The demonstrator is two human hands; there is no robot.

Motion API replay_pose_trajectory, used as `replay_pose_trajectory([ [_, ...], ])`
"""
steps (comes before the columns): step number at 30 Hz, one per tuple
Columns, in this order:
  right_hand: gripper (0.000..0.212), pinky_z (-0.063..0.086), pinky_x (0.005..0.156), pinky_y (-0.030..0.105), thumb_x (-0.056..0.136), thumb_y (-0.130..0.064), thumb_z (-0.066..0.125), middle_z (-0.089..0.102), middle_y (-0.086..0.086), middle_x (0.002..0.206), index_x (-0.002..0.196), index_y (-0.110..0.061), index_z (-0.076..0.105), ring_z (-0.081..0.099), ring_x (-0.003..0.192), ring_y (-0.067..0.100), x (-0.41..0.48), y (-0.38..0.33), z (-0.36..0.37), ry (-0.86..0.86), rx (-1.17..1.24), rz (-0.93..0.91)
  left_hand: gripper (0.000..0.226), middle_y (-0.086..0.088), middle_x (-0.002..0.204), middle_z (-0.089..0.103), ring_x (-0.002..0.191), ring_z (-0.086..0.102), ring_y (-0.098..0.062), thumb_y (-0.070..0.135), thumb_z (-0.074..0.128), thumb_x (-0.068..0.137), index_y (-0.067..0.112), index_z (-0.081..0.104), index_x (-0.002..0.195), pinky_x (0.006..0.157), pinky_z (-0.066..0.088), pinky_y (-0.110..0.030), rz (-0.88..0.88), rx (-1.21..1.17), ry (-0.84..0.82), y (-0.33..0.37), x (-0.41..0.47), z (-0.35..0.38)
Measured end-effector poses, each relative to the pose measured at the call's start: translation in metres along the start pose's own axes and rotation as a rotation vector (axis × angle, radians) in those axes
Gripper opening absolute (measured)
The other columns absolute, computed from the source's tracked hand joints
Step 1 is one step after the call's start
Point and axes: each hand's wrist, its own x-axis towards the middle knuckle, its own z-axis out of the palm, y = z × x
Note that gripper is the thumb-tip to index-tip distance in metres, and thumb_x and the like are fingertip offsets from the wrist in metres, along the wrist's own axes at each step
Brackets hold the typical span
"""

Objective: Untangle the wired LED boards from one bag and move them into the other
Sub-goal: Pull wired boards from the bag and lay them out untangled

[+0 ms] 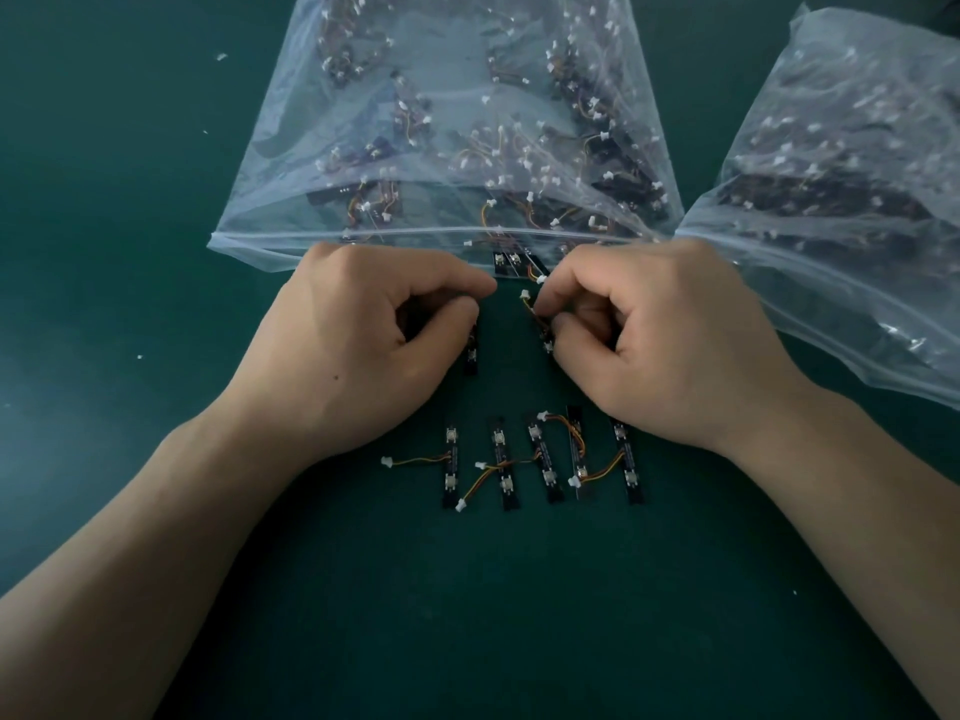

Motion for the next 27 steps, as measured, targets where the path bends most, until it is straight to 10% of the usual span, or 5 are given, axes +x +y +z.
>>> replay_pose_trajectory([
  [27,0.013,0.050,0.061,0.033,0.096,-0.041,0.070,0.066,-0.021,0.075,0.096,-0.035,0.081,0.060,0.069,0.002,0.0001,0.0015,-0.0035,-0.131,0.078,-0.099,0.024,0.016,0.087,0.063,0.082,0.062,-0.009,0.026,0.062,0.081,0.031,0.078,0.098,0.070,0.050,-0.035,0.063,0.029,-0.118,0.0000,0.0018,-0.0026],
])
